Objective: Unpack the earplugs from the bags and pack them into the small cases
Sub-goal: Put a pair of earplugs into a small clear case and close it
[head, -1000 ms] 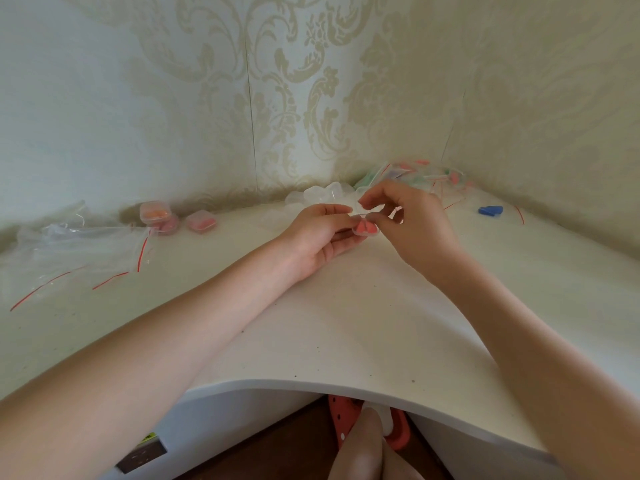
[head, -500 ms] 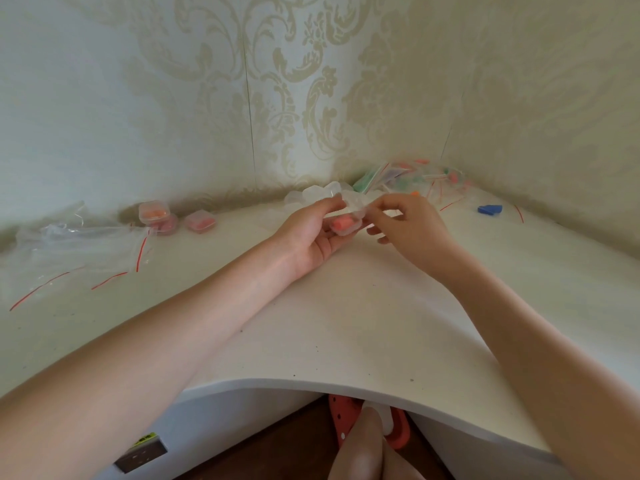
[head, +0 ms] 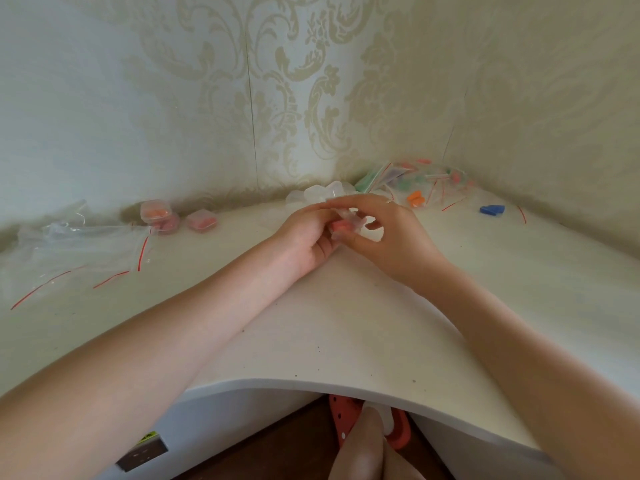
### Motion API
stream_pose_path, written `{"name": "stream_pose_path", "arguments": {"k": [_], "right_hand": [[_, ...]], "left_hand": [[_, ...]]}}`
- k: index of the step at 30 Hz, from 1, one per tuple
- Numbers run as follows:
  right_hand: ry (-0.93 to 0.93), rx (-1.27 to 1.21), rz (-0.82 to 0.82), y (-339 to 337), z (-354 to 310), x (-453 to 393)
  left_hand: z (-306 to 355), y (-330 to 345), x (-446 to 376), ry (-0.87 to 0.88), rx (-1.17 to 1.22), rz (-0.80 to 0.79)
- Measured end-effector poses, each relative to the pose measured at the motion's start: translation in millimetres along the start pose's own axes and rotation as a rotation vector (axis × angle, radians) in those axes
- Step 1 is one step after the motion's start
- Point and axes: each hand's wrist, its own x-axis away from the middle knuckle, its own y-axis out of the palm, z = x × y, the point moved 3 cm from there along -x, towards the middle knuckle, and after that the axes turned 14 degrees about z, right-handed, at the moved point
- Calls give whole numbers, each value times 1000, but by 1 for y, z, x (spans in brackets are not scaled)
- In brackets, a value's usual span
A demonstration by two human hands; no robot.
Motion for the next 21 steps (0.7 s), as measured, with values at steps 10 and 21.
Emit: {"name": "stream_pose_path", "arguments": {"k": [10, 21], "right_hand": [[-36, 136, 33, -4, 13, -4], [-62, 305, 80, -7, 16, -5]], "left_hand": [[-3, 2, 9, -65, 7, -114], [3, 4, 14, 9, -116, -241]]}}
